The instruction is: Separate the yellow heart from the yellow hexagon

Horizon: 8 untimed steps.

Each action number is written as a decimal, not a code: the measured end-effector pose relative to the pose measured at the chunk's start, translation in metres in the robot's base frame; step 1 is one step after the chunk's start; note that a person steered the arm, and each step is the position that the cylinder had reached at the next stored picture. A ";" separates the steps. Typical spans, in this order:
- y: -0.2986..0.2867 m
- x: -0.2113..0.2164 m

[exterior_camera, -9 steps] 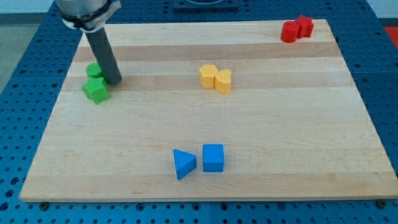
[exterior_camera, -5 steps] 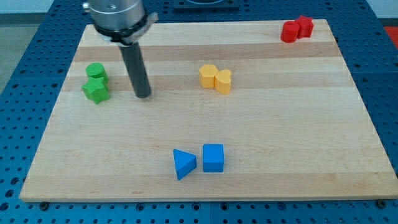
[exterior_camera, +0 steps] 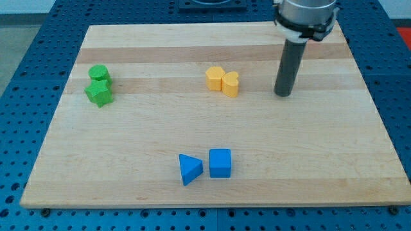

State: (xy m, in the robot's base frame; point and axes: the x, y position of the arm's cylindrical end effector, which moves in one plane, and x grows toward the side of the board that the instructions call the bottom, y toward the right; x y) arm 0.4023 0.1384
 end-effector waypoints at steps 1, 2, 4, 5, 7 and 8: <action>0.000 -0.010; -0.013 -0.010; -0.053 0.008; -0.068 0.023; -0.067 0.000; -0.072 -0.011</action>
State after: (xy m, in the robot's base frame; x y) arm 0.3913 0.0661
